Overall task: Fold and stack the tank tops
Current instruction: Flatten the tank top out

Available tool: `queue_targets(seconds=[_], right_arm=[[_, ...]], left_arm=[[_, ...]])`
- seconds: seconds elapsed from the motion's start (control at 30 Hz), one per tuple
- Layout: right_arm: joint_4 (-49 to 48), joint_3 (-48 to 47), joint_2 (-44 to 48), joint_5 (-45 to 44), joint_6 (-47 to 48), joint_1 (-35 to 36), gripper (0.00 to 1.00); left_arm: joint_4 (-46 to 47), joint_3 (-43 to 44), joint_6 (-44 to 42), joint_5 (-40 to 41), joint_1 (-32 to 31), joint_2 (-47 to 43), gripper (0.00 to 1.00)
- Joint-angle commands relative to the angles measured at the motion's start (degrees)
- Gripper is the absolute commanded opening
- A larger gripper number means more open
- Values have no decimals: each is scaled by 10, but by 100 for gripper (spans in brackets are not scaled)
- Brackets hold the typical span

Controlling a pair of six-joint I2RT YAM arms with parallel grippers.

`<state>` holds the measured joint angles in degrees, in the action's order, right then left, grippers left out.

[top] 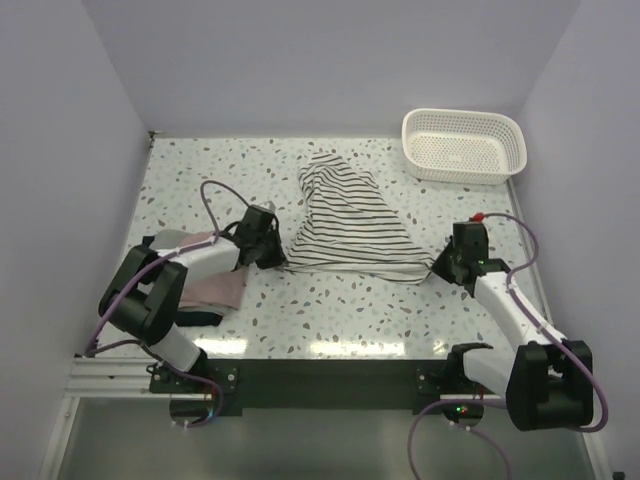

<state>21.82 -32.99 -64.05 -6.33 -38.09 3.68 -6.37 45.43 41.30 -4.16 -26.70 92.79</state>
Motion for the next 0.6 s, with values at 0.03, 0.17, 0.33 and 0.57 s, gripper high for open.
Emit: queue_targets(seconds=[0.03, 0.17, 0.33, 0.57], right_arm=[[19, -53, 67, 34, 2, -2, 0], [45, -129, 126, 49, 3, -2, 0], [86, -285, 176, 32, -1, -2, 0], [107, -529, 203, -4, 13, -2, 0]], left_arm=[[-65, 33, -24, 21, 9, -80, 0], [-140, 123, -49, 41, 17, -182, 0], [-216, 313, -71, 63, 17, -247, 0], [-234, 537, -72, 27, 16, -300, 0]])
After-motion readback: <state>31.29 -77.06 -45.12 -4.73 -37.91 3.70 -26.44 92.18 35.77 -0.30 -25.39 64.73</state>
